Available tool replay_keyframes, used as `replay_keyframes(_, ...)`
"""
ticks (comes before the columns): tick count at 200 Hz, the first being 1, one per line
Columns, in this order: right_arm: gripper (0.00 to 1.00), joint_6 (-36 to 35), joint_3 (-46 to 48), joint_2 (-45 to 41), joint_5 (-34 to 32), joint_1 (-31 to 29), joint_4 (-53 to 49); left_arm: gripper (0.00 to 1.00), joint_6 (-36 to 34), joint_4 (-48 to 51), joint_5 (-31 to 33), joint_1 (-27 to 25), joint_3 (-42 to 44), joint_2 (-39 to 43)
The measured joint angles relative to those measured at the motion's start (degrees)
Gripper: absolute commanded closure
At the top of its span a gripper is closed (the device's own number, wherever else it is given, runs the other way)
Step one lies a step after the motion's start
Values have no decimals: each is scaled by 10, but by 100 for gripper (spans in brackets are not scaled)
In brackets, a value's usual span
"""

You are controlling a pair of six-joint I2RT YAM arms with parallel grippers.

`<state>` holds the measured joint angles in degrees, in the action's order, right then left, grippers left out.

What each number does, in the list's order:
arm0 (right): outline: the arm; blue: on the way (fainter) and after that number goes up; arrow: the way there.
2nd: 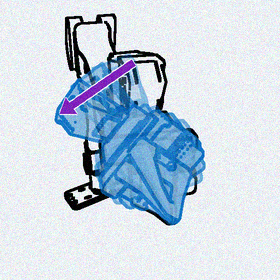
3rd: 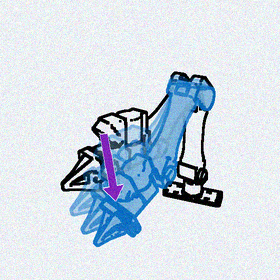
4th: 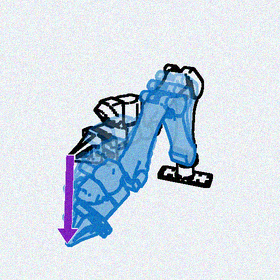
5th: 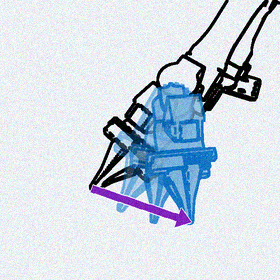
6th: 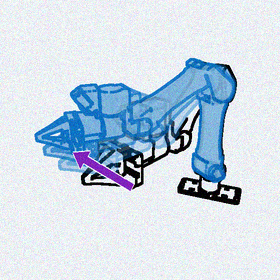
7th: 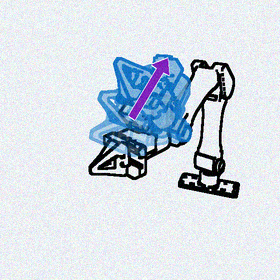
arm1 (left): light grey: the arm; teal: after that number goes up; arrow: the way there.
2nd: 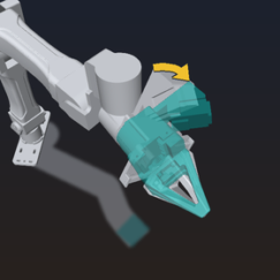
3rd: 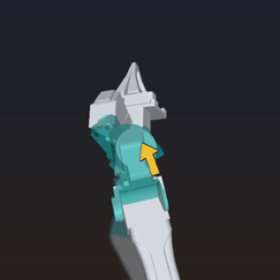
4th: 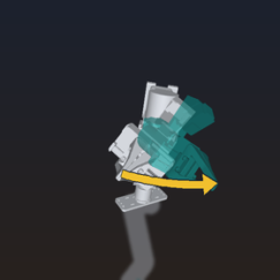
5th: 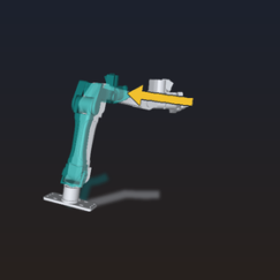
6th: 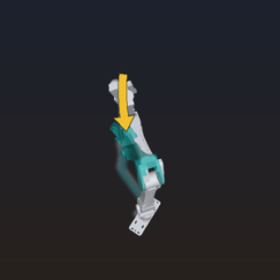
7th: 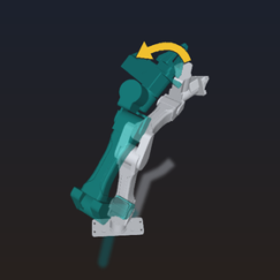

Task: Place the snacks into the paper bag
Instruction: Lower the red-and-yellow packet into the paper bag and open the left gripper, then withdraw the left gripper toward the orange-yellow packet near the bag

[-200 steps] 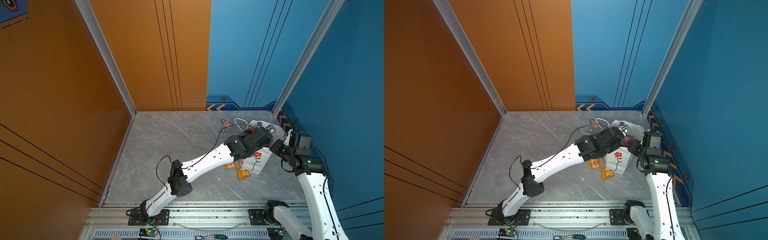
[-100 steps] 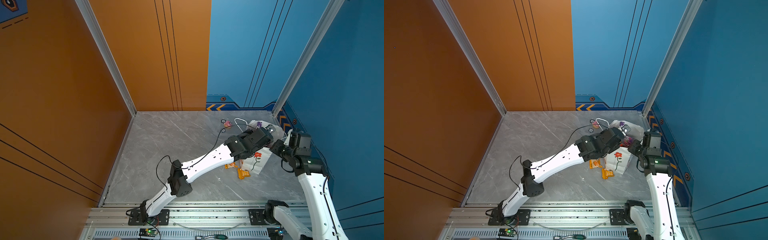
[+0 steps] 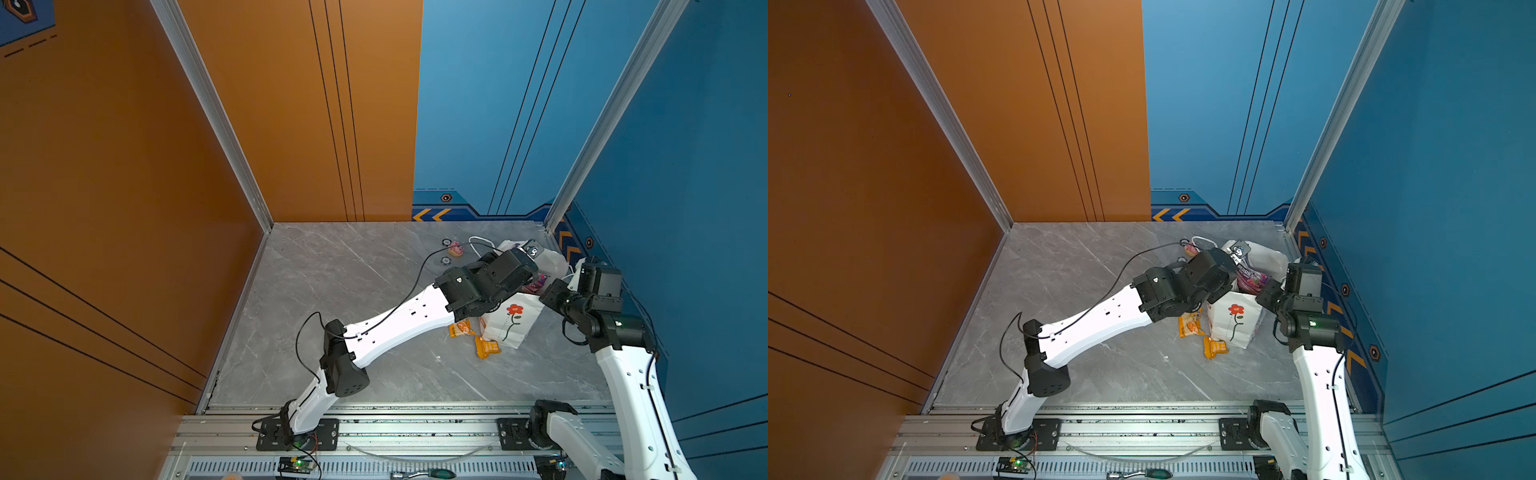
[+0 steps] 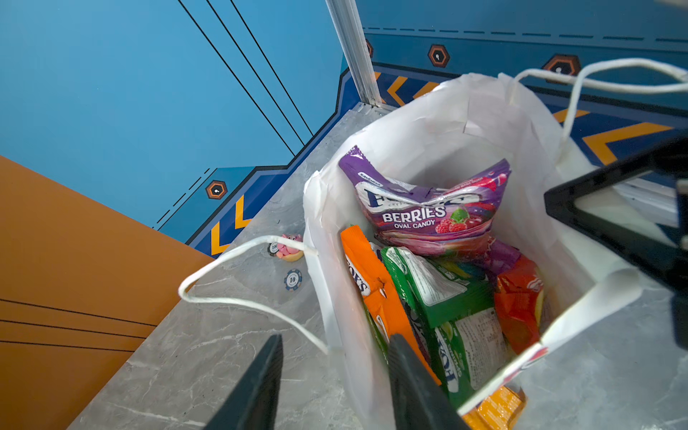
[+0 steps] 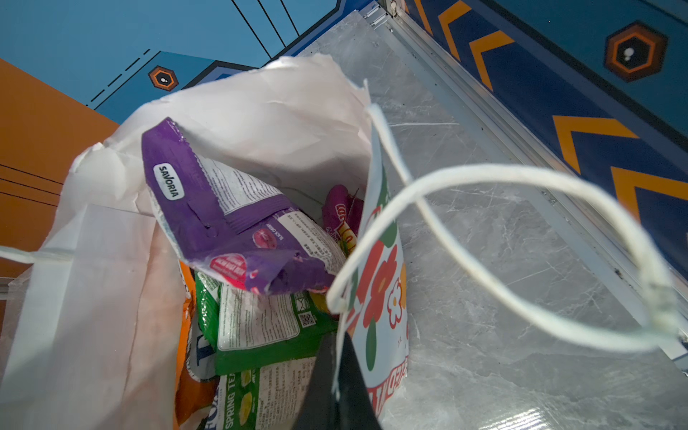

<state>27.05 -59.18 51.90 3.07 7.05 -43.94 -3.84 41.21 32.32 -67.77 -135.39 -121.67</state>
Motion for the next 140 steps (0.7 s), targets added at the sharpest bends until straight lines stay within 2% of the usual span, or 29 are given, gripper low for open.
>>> replay_keyframes(29, 100, 0, 0, 0, 0, 0, 0, 36, 13, -47, -9, 3, 116, 82)
replay_keyframes(76, 100, 0, 0, 0, 0, 0, 0, 32, 56, -167, -28, 22, 332, 240)
replay_keyframes(110, 100, 0, 0, 0, 0, 0, 0, 32, 136, -255, -41, 70, 484, 324)
replay_keyframes(140, 100, 0, 0, 0, 0, 0, 0, 31, 229, -290, -73, 127, 581, 358)
